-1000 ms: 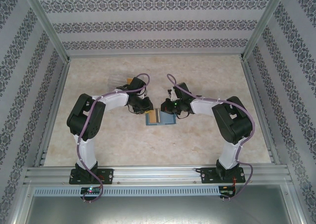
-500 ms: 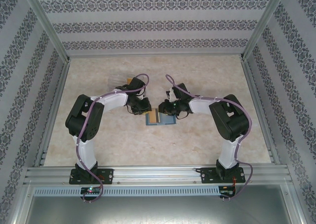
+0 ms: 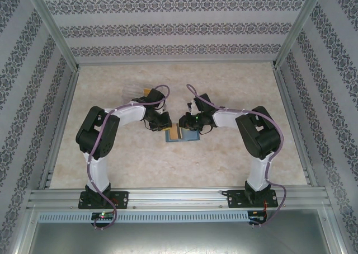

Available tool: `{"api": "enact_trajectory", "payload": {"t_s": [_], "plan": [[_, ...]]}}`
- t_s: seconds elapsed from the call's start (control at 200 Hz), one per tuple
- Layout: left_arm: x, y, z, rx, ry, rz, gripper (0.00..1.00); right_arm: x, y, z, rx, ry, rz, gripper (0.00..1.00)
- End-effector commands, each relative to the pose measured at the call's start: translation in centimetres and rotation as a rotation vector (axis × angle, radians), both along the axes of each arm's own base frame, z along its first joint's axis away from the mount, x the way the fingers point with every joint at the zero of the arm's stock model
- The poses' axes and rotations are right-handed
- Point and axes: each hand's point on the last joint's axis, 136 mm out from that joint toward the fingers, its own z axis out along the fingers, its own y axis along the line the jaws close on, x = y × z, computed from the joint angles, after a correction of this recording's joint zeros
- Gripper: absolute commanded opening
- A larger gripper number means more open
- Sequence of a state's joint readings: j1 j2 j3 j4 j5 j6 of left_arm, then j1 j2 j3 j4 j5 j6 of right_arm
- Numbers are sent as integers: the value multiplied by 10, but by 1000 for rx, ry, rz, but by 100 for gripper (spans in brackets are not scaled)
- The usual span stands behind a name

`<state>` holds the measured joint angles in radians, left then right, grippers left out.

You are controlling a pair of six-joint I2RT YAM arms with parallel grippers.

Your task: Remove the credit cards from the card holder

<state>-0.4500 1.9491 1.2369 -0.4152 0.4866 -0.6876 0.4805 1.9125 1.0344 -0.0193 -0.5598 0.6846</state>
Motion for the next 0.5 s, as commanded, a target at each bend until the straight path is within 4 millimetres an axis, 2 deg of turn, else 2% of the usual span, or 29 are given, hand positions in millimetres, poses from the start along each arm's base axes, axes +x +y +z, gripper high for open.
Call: {"api": "enact_trajectory", "payload": {"t_s": [0.0, 0.115, 0.295, 0.495], "plan": [[-14, 10, -23, 70, 72, -15, 14, 1, -9, -8, -78, 1, -28, 22], [-14, 10, -24, 68, 74, -16, 13, 0, -9, -9, -79, 5, -26, 22], [-15, 7, -26, 50, 78, -22, 13, -5, 9, -8, -1, 31, 36, 14], [-17, 2, -31, 27, 95, -26, 13, -5, 20, -3, 56, 29, 65, 14]]}}
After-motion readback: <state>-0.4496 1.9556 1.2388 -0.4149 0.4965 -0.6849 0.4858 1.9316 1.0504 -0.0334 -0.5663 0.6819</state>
